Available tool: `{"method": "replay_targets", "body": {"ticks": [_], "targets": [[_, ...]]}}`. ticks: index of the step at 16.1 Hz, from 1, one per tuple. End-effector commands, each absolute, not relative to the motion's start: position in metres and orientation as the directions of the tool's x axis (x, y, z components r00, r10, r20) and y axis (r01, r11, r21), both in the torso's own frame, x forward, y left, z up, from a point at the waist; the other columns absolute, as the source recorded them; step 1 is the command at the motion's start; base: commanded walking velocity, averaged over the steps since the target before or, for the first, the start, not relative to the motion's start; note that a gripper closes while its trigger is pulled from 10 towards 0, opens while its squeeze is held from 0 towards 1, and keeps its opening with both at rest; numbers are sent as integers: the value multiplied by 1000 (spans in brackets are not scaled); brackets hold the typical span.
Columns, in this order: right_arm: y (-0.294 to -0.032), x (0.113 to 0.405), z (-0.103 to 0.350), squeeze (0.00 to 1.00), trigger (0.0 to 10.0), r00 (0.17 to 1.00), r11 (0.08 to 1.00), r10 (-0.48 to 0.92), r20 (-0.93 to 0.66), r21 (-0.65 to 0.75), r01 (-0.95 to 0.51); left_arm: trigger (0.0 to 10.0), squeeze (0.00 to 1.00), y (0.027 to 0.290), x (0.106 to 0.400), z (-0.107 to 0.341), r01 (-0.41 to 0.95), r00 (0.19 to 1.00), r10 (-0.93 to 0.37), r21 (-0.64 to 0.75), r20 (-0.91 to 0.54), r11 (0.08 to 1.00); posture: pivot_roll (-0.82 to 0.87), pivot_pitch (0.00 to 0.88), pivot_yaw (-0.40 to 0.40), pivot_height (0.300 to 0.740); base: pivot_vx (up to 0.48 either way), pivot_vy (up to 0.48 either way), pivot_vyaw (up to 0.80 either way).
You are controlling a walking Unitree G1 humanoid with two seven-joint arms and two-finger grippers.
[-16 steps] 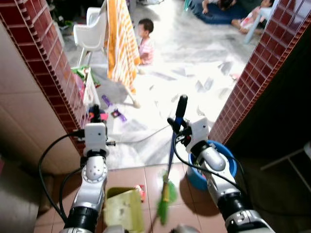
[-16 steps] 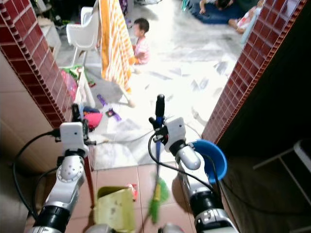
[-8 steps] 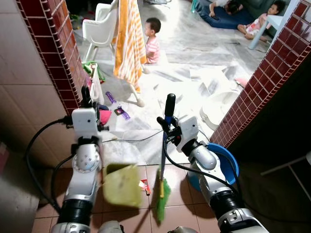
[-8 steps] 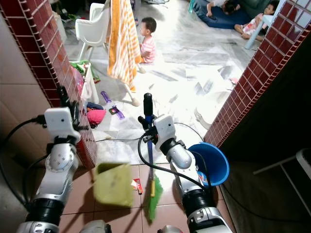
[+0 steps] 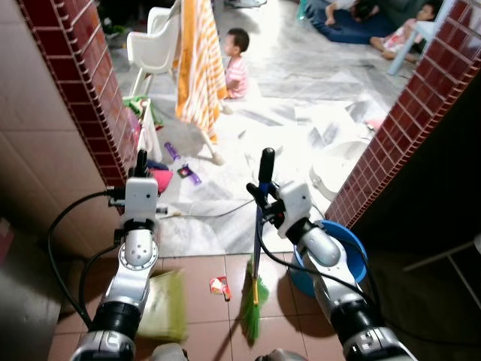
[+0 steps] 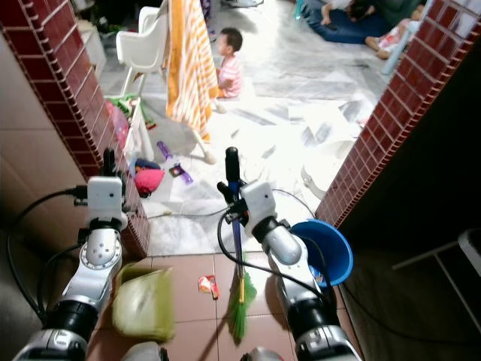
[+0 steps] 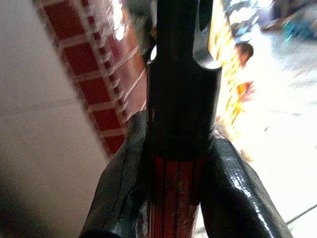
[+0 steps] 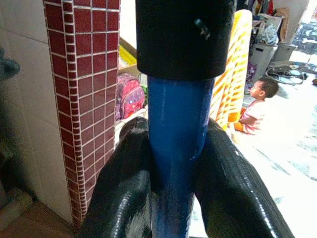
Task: Sweep floor
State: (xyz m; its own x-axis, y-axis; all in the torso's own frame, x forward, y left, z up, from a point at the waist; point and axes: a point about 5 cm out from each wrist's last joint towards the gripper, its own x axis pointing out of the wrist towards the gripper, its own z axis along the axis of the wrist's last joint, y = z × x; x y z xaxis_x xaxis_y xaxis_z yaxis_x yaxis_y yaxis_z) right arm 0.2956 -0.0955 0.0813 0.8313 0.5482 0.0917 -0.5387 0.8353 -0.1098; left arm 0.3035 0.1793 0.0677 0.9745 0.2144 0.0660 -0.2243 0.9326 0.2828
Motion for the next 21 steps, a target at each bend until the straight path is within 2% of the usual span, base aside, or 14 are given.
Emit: {"method": "replay_targets", "body": {"ticks": [1, 3, 7, 10, 14, 18, 19, 21], "targets": [[-101, 296, 89, 0, 10000, 826, 832, 552, 115, -142, -537, 10000, 0, 172, 314, 81, -226, 972, 198, 271, 128, 935, -83, 0, -58, 740, 0, 0, 0], [-110, 290, 93, 0, 10000, 828, 835, 547, 127, -153, -528, 10000, 0, 164, 317, 76, -188, 980, 172, 205, 96, 960, -118, 0, -76, 740, 0, 0, 0], [-135, 274, 110, 0, 10000, 853, 863, 504, 134, -120, -490, 10000, 0, 138, 328, 72, -204, 979, 192, 227, 75, 952, -256, 12, -114, 740, 0, 0, 0], [-143, 274, 124, 0, 10000, 869, 883, 470, 155, -74, -464, 10000, 0, 123, 329, 64, -198, 980, 198, 205, 18, 959, -280, 3, -125, 740, 0, 0, 0], [-123, 274, 127, 0, 10000, 834, 847, 530, 151, -58, -528, 10000, 0, 107, 323, 53, -127, 990, 136, 180, -41, 975, -248, 0, -141, 740, 0, 0, 0], [-107, 274, 130, 0, 10000, 801, 799, 581, 145, 85, -595, 10000, 0, 109, 322, 48, -116, 988, 132, 191, -75, 975, -235, 0, -137, 740, 0, 0, 0], [-102, 274, 130, 0, 10000, 768, 741, 628, 127, 203, -640, 10000, 0, 108, 321, 45, -90, 989, 111, 199, -99, 976, -233, 0, -133, 740, 0, 0, 0], [-96, 273, 134, 0, 10000, 701, 662, 701, 131, 246, -708, 10000, 0, 107, 323, 45, -73, 989, 97, 199, -112, 977, -236, 0, -128, 740, 0, 0, 0]]}}
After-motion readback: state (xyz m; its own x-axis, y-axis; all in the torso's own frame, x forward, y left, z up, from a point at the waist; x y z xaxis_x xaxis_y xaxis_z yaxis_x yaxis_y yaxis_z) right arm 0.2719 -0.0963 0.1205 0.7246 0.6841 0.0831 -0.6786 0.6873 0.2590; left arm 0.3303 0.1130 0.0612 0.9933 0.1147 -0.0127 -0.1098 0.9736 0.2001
